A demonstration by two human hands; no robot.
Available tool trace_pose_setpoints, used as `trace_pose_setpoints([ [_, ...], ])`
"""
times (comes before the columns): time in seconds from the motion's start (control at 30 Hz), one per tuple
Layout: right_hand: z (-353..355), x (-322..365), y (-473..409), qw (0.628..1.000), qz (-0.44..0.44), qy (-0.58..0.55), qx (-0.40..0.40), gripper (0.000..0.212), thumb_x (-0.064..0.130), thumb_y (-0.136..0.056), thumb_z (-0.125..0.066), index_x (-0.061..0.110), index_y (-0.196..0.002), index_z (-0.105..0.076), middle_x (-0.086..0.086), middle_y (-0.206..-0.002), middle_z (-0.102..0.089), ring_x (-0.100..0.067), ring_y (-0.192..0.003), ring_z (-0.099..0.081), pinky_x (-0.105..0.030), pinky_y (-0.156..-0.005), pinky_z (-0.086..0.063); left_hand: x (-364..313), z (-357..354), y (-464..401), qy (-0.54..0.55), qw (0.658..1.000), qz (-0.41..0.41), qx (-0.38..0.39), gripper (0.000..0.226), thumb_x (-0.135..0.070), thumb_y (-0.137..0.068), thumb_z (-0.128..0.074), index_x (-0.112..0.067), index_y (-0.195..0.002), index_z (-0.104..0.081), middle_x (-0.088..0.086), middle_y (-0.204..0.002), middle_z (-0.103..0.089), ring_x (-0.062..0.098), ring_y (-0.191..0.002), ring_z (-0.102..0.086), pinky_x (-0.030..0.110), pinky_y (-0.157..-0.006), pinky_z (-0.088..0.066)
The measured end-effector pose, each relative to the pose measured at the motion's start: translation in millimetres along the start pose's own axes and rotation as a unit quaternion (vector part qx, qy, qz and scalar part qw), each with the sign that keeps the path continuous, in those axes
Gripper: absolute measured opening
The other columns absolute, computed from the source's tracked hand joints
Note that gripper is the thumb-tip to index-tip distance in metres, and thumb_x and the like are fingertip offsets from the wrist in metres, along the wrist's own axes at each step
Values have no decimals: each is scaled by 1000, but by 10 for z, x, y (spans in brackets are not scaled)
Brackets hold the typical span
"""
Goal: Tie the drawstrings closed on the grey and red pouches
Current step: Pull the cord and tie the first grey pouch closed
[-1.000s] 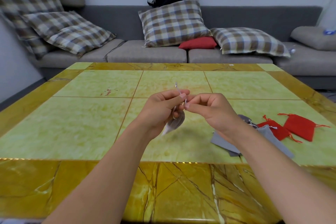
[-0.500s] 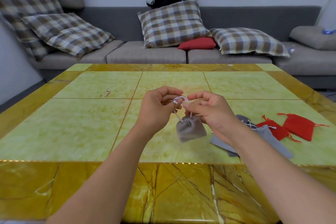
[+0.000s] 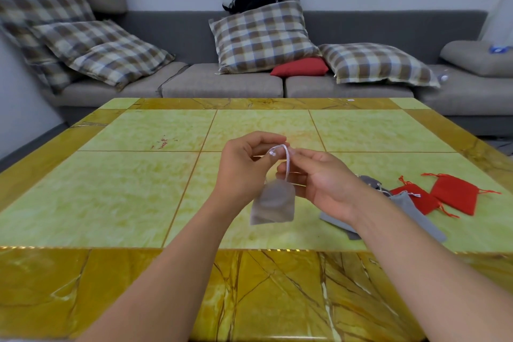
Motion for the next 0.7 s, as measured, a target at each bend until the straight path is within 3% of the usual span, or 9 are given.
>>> trace_pose_setpoints([
  [0.13,68,53,-4,998,29,5,-53,20,22,-98,-57,8,-93,-70,-5,-75,-69,-19,-70,-64,-32,-68,-54,38,43,-25,51,997,53,-9,12,-6,-88,-70,-11,-97,-77,0,-86,-77,4,-75,-68,19,-69,-54],
  [0.27,71,67,-21,992,16,-112,-54,29,27,-99,-55,14,-73,-57,-4,-84,-71,-21,-78,-66,-35,-71,-52,97,42,-37,181,972,147,-35,17,-18,-97,-59,-10,-96,-75,3,-87,-76,10,-78,-70,20,-68,-55],
  [0.4,181,152,-63,956,17,-290,-46,38,28,-97,-51,21,-61,-42,0,-96,-72,-14,-72,-58,-26,-62,-38,183,130,-102,415,870,247,-97,21,-30,-103,-48,-19,-99,-65,-6,-88,-76,3,-61,-55,14,-49,-40],
  [0.5,283,224,-85,934,37,-354,-37,39,25,-100,-45,21,-62,-40,5,-71,-62,-7,-55,-44,-21,-51,-28,218,163,-129,479,824,275,-125,22,-30,-104,-43,-19,-96,-61,-8,-62,-61,3,-44,-39,13,-41,-31],
  [0.57,296,215,-104,940,43,-334,-51,38,26,-102,-43,20,-64,-39,6,-58,-46,-8,-47,-34,-20,-45,-29,175,138,-126,459,839,268,-113,26,-31,-105,-42,-17,-92,-60,-8,-54,-47,4,-42,-36,14,-40,-33],
  [0.67,318,215,-97,967,46,-239,-79,39,29,-103,-45,20,-66,-39,4,-56,-35,-10,-45,-28,-21,-43,-28,129,178,-111,207,951,213,-89,34,-36,-105,-41,-16,-86,-61,-6,-56,-43,8,-48,-38,19,-47,-36],
  [0.7,320,223,-84,974,45,-206,-80,39,30,-103,-46,20,-65,-39,4,-56,-34,-10,-45,-28,-22,-44,-27,131,190,-107,138,968,193,-80,37,-37,-106,-40,-15,-83,-61,-6,-56,-42,10,-49,-39,21,-48,-36],
])
Point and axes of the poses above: each hand's wrist, its own y-axis away from the middle knuckle, its own z-axis out of the back of the hand, x = y × z, the point moved 4 cm from there along -y, towards the middle knuckle
